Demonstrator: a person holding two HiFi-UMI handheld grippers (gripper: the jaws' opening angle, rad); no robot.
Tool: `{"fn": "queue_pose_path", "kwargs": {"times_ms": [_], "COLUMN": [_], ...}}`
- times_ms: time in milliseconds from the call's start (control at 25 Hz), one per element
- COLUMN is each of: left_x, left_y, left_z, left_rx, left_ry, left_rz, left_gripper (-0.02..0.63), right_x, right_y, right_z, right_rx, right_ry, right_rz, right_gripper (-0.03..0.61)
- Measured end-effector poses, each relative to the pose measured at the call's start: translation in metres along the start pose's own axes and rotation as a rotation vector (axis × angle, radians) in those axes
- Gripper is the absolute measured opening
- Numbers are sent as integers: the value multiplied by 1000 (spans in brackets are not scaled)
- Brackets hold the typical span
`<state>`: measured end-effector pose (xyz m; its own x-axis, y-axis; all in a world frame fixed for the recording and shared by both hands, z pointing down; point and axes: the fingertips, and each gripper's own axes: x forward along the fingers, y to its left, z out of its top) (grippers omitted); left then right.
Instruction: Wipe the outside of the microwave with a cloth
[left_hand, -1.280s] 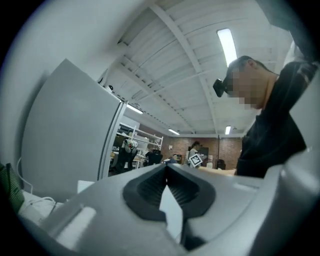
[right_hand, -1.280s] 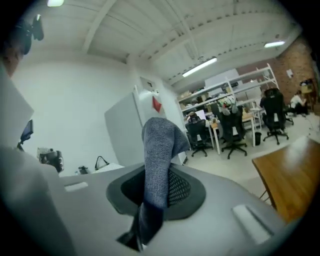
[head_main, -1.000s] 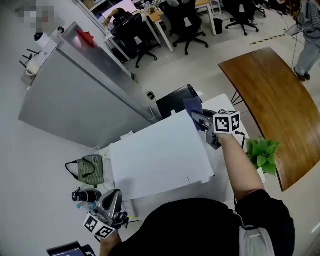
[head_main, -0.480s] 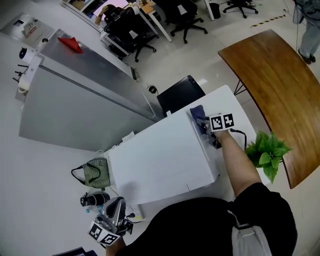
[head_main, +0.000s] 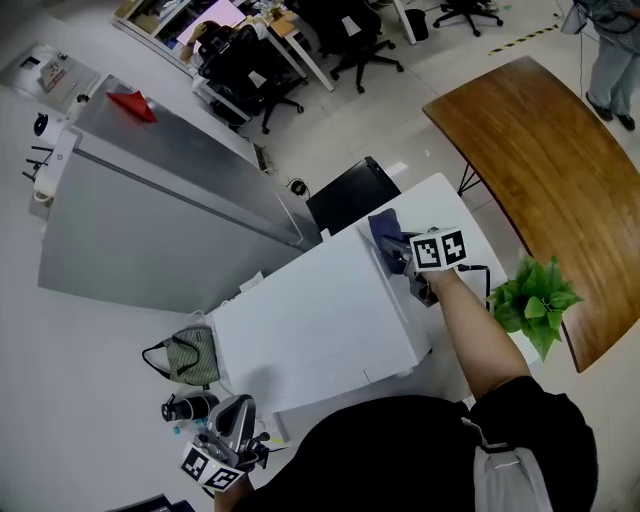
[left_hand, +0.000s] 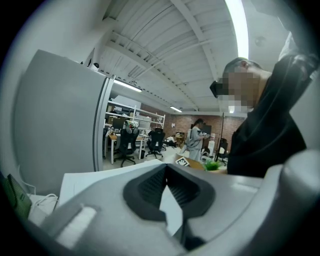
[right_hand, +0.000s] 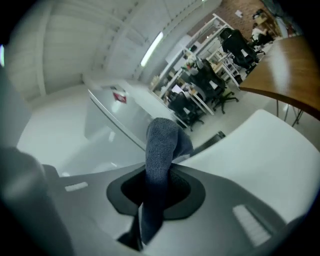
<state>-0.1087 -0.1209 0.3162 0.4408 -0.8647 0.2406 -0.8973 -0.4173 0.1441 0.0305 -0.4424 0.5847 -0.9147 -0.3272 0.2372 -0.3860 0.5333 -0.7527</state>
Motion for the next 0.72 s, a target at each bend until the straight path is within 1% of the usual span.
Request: {"fn": "queue_pose_path", "kwargs": {"times_ms": [40, 80, 160, 240, 280, 360, 440, 520, 600, 680, 720], "left_x": [2, 4, 7, 9, 9, 7, 4, 0, -4, -6, -6], "left_y": [0, -1, -4, -7, -8, -10, -10, -9, -9, -11, -11], "left_z": [0, 1, 0, 0, -1, 0, 0, 0, -1, -2, -3], "left_rx": [2, 2, 1, 3, 4, 5, 8, 8, 7, 8, 9], "left_ry": [-1, -1, 0, 3, 5, 7, 7, 6, 4, 4, 5], "left_rz": [-6, -12, -26, -36, -39, -41, -37, -27, -18, -16, -17], "left_gripper": [2, 2, 2, 0, 2, 2, 2, 2, 2, 2, 2], "right_x": [-15, -29, -47, -53, -52, -48, -42, -30, -15, -4, 0], "right_y": [30, 56, 95, 113, 114, 102, 77, 44, 14, -12, -23], "right_z": [18, 31, 44, 45, 43, 35, 19, -4, -29, -47, -54], "right_rx": [-5, -26, -69, -76, -66, -30, -6, 14, 74, 151, 167], "right_ry": [-64, -104, -133, -143, -148, -149, -121, -69, -23, 0, 20], "right_rz": [70, 132, 229, 285, 295, 278, 216, 136, 88, 56, 29], "right_gripper": [48, 49, 49, 49, 49, 49, 49, 49, 48, 48, 49]}}
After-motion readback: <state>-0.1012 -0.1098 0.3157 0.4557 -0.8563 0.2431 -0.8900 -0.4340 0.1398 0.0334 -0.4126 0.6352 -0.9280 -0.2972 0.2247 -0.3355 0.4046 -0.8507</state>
